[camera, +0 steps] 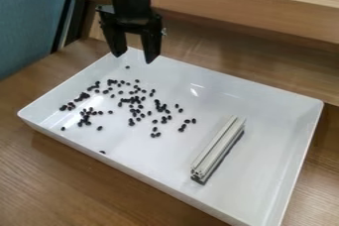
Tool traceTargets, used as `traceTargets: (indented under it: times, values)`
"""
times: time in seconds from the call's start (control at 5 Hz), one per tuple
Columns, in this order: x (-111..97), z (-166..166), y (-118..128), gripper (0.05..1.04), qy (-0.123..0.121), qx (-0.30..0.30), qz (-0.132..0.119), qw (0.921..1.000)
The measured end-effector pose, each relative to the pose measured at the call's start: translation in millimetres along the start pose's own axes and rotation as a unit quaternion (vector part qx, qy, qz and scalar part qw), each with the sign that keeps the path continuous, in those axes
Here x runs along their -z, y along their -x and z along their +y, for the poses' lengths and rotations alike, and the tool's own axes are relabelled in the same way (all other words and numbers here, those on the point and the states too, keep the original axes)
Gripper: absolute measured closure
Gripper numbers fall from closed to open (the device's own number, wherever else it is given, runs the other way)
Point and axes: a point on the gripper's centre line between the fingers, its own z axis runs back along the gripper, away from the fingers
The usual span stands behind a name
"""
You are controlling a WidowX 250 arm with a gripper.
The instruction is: Sweep into pile
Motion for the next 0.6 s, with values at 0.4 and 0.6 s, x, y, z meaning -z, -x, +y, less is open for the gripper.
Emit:
traceTargets:
  times: [0.4, 0.6]
  values:
    - [29.4, -11.4, 5.0, 0.085, 0.01, 0.007, 0.034, 0.9994]
    - [36.8, -26.8, 7.3, 0.085, 0.017, 0.023, 0.036, 0.9989]
